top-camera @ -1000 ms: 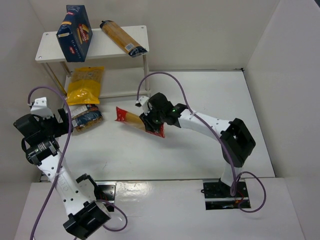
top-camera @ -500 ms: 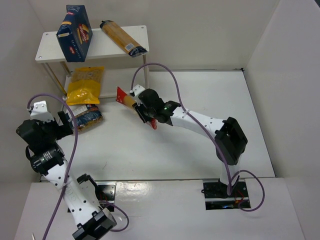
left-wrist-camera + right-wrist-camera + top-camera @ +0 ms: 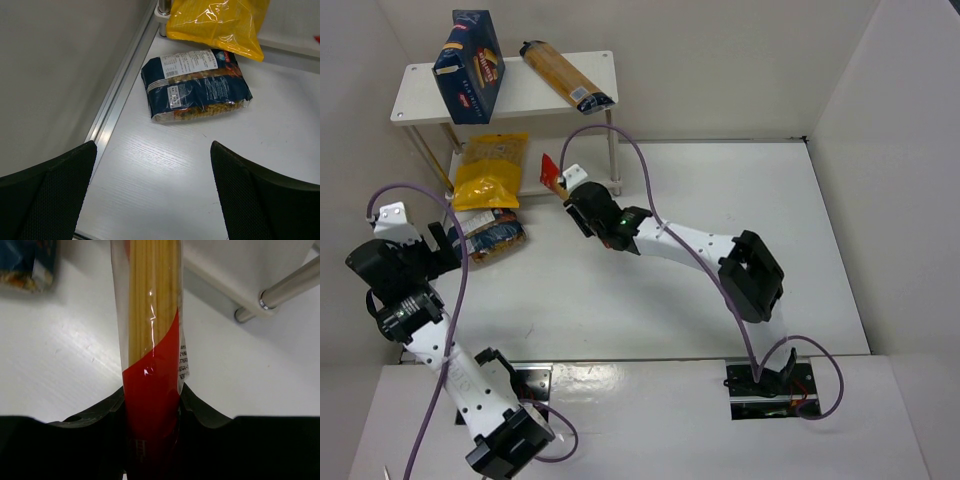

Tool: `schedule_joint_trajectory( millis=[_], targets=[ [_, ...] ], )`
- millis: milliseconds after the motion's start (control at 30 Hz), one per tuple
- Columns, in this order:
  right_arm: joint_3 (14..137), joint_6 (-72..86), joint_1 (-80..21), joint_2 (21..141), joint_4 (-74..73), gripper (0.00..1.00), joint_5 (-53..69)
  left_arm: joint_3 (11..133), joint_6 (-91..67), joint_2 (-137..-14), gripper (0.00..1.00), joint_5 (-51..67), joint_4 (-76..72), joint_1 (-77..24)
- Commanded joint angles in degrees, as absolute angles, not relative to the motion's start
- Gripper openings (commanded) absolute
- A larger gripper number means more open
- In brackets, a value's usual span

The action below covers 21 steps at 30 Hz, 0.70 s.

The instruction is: Place and organize the pasta boxes and bags onto the shelf

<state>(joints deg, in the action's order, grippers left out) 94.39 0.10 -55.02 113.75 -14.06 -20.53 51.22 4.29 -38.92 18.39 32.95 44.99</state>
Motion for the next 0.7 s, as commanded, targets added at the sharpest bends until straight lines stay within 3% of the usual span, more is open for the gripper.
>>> schedule_joint_trajectory(
  millis=[0,667],
  targets=[
    [102.6,0.4,-54.7,114.6,3.2,0.0,-28.0,51.2,4.3,-38.6,1.0,20.0,31.4,45.6],
    [131.6,6.8,-47.5,137.3,-1.8,0.0,-34.5,50.6,4.8,-37.5,1.0,20.6,31.4,47.2]
  ],
)
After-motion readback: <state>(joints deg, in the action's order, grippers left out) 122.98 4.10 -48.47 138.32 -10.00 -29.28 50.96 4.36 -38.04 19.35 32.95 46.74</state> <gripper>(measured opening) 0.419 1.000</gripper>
